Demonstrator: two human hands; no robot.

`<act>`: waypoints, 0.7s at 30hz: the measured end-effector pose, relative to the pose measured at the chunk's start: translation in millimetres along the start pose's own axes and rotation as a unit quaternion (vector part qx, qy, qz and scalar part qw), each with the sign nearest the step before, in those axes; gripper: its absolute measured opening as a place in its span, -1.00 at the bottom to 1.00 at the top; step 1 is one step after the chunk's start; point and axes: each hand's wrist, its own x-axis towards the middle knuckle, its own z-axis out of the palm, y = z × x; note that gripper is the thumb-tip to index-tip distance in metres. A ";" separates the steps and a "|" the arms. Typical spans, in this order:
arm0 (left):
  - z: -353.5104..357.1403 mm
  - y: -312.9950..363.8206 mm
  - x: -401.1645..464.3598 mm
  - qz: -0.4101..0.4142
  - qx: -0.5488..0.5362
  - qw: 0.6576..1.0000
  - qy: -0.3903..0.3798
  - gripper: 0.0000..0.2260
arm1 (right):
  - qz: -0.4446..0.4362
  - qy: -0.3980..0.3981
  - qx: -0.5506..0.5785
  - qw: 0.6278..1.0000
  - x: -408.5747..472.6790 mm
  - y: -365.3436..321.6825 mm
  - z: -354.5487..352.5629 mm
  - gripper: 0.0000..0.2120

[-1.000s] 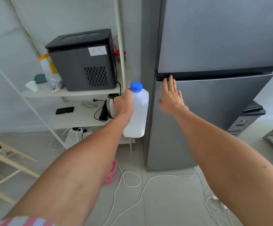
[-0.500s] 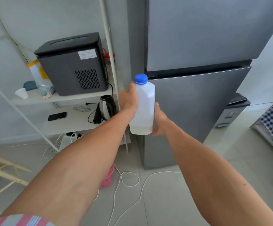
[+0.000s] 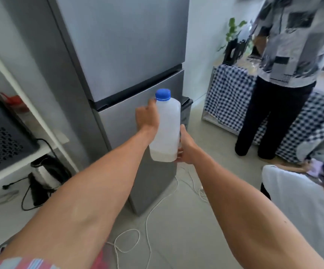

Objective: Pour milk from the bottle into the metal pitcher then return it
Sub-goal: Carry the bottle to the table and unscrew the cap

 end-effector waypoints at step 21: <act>245.2 35.4 -365.7 0.005 -0.065 0.869 -0.490 -0.62 | -0.056 0.401 0.232 0.885 -289.2 140.5 -305.5 -0.34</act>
